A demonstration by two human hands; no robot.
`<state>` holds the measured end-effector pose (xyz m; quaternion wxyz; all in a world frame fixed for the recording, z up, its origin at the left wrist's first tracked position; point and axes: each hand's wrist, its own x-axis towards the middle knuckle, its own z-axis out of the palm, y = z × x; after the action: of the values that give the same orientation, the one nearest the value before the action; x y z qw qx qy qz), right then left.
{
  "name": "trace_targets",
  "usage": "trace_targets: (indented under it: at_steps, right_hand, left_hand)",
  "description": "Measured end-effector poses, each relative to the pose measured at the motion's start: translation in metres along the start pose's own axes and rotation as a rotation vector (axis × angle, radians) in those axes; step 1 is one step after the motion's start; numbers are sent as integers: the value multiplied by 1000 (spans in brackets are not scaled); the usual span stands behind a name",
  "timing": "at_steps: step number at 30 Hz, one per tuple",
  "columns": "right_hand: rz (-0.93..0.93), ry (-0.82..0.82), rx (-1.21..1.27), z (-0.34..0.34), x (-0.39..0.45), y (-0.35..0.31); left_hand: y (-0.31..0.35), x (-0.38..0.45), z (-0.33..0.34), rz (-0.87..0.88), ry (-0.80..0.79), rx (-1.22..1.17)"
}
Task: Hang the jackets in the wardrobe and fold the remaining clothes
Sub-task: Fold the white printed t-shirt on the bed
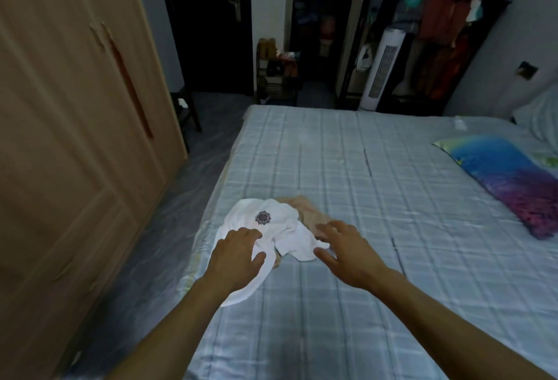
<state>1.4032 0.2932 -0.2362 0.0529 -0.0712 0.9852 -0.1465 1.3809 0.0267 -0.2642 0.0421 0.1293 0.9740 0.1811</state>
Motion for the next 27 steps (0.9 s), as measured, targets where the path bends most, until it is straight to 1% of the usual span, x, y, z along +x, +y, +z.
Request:
trace_targets:
  at_steps: [3,8,11,14,19,22,25,27]
  right_hand:
    - [20,-18,31,8,30,10]
    - [33,-90,59,25,74,35]
    - [39,-85,100,33,107,53]
    - [74,-85,170,48,150,73]
    - [117,-139,262,99,213,102]
    - [80,-179,256,134,255,116]
    - [56,-187,267,166,300,129]
    - [78,-180,257,186,322,136]
  left_hand:
    - [-5,27,8,3,-40,-29]
    - [-11,72,20,23,-145,103]
    - [-15,114,26,33,-154,127]
    - [-24,161,46,38,-173,101]
    - [-44,227,94,31,-292,105]
    - [-58,267,119,39,-308,88]
    - [-69,306,145,27,-323,54]
    - [-77,329,162,52,-350,173]
